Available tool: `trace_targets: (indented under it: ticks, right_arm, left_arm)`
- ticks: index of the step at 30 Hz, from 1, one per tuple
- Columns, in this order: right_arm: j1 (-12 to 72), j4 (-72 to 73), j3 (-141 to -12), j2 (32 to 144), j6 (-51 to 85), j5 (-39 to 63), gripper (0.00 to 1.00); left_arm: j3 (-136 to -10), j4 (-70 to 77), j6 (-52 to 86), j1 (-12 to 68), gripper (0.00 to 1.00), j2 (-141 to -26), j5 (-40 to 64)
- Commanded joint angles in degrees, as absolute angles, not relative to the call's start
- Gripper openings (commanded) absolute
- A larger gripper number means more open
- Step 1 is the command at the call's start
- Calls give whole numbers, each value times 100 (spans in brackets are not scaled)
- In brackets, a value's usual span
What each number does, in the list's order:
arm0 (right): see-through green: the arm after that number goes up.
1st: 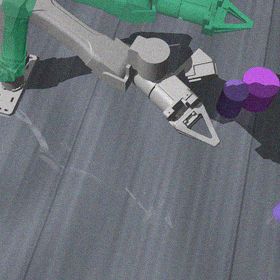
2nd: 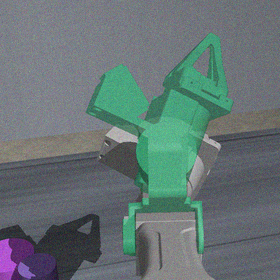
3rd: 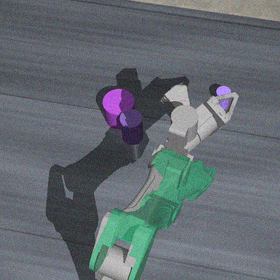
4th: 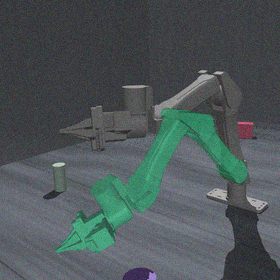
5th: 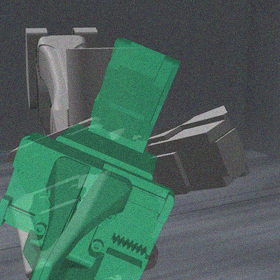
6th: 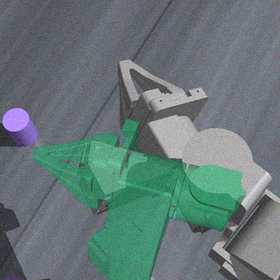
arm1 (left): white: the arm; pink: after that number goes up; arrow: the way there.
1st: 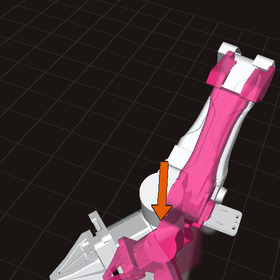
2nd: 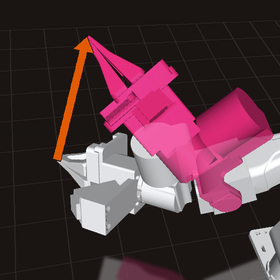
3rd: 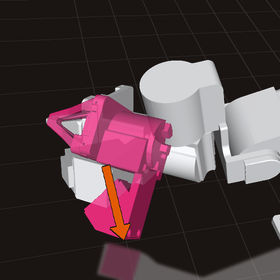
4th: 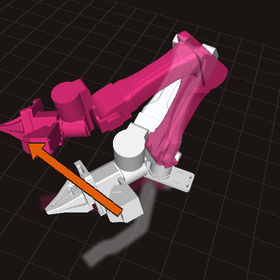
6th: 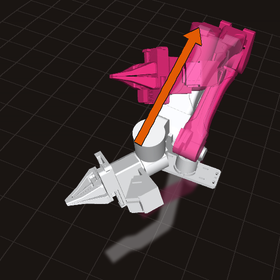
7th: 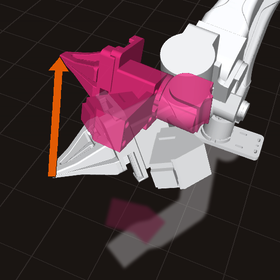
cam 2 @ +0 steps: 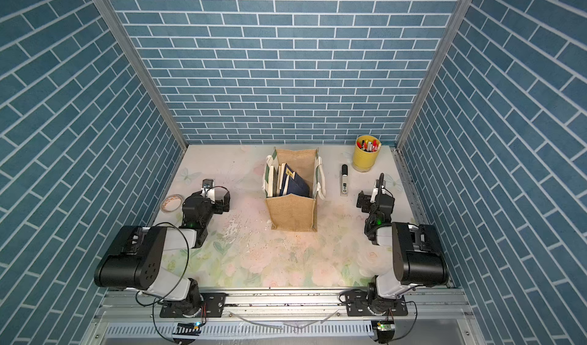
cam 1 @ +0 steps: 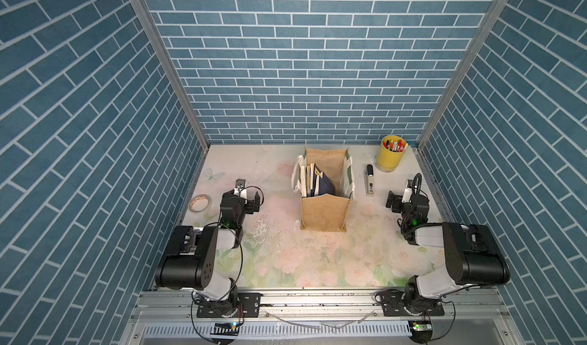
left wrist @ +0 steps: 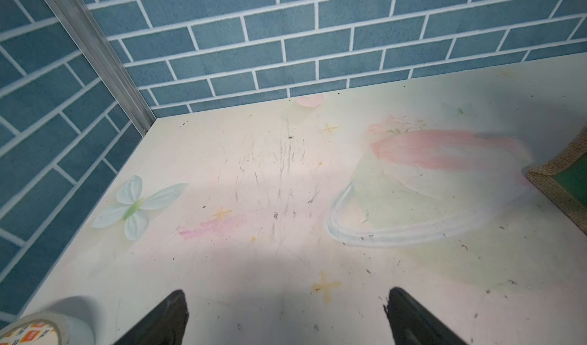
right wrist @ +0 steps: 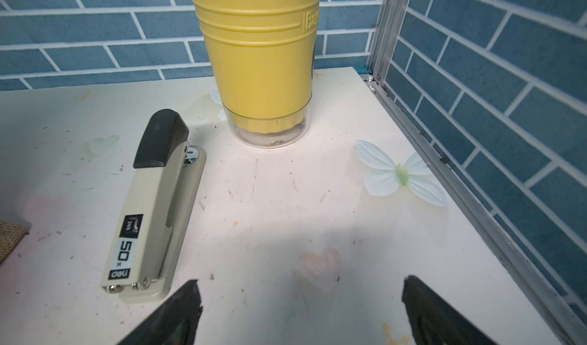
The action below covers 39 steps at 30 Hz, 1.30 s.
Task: Take out the books from the canvas bag
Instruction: Pick up the book from the canvas bag.
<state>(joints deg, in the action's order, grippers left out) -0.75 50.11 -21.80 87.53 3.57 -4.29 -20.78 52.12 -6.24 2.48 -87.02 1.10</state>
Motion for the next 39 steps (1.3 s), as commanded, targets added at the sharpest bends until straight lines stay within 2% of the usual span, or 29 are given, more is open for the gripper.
trace_targets:
  ticks: [1,24,35,37,39]
  right_arm:
    - [-43,5187,-2101,8796,136,-484,99]
    - [-54,5115,-2138,8794,147,-421,99]
    - [-171,4893,-2266,8802,253,-260,99]
    - [-178,4536,-2392,8664,264,-389,99]
    - [-119,3000,-3017,8194,296,-692,99]
  left_arm:
    - [-2097,5186,-615,176,100,-8754,43]
    - [-2122,5133,-606,176,100,-8760,27]
    - [-2151,5102,-298,167,100,-8763,-769]
    - [-2141,5114,-263,204,100,-8725,-962]
    - [-2151,4777,-149,242,100,-8359,-1413]
